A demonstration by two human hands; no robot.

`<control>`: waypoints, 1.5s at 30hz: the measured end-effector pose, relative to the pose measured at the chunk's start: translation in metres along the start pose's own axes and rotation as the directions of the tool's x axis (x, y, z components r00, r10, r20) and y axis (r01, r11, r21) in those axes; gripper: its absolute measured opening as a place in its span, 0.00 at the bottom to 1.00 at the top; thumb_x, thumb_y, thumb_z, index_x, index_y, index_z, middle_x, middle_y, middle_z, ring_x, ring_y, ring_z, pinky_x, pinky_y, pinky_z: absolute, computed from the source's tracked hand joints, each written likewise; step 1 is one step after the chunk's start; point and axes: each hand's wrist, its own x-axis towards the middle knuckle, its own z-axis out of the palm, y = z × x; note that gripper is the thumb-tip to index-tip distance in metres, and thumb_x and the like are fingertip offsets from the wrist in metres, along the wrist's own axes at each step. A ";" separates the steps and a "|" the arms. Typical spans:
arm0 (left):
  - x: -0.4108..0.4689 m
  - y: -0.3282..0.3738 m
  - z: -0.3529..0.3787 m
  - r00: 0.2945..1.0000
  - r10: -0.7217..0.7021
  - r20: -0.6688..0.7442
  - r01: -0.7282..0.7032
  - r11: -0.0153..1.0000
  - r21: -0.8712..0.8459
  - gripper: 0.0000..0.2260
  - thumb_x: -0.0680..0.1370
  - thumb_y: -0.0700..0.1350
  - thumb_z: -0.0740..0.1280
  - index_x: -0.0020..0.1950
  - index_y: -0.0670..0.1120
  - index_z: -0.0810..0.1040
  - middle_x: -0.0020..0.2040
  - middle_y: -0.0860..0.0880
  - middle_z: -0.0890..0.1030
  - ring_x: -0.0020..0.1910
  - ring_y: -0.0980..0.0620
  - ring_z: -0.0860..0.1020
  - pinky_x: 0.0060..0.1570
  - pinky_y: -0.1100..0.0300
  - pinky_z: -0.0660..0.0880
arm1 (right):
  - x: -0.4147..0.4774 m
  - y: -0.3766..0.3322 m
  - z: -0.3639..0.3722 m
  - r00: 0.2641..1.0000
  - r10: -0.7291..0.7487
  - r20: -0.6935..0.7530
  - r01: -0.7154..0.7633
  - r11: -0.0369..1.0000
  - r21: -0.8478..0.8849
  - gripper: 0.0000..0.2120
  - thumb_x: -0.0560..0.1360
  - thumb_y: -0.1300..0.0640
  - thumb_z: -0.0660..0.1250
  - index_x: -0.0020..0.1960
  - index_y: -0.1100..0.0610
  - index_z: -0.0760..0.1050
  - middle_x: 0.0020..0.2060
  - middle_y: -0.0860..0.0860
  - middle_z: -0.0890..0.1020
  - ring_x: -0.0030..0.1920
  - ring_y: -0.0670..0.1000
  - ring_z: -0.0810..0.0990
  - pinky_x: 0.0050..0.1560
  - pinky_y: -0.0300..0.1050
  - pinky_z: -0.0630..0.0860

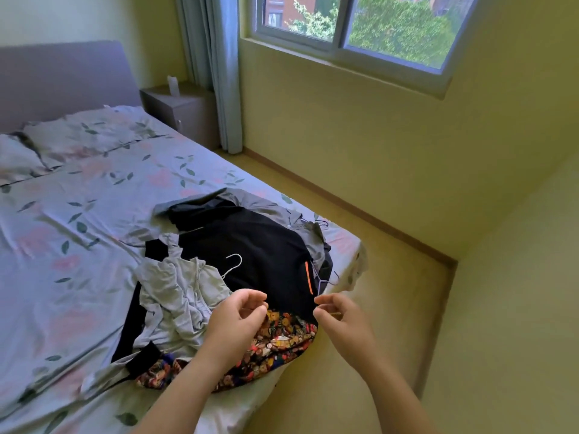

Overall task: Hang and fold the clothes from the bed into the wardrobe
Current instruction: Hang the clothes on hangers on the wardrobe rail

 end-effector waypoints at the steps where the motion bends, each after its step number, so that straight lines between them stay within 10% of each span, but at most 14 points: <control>1: 0.008 -0.001 0.001 1.000 -0.011 -0.007 0.011 1.000 -0.006 0.07 0.77 0.41 0.68 0.54 0.50 0.80 0.47 0.51 0.84 0.49 0.56 0.81 0.51 0.59 0.78 | 0.011 0.000 0.001 1.000 0.006 0.017 -0.006 1.000 0.003 0.06 0.76 0.56 0.67 0.52 0.47 0.77 0.44 0.45 0.81 0.45 0.39 0.80 0.40 0.30 0.75; 21: 0.175 -0.046 0.053 0.854 -0.379 -0.356 0.405 0.914 -0.003 0.05 0.77 0.42 0.68 0.52 0.50 0.80 0.47 0.53 0.81 0.47 0.58 0.79 0.45 0.66 0.74 | 0.287 0.008 0.000 0.893 0.016 0.450 0.054 0.988 -0.143 0.06 0.77 0.54 0.66 0.53 0.47 0.77 0.44 0.44 0.80 0.39 0.42 0.79 0.31 0.29 0.71; 45: 0.301 -0.284 0.079 0.643 -0.687 -0.339 0.758 0.635 0.150 0.20 0.76 0.47 0.69 0.66 0.44 0.72 0.65 0.45 0.73 0.63 0.45 0.73 0.59 0.54 0.70 | 0.372 0.122 0.133 0.826 0.197 0.529 -0.058 0.962 -0.267 0.08 0.79 0.57 0.65 0.50 0.44 0.77 0.44 0.43 0.83 0.45 0.40 0.81 0.40 0.28 0.73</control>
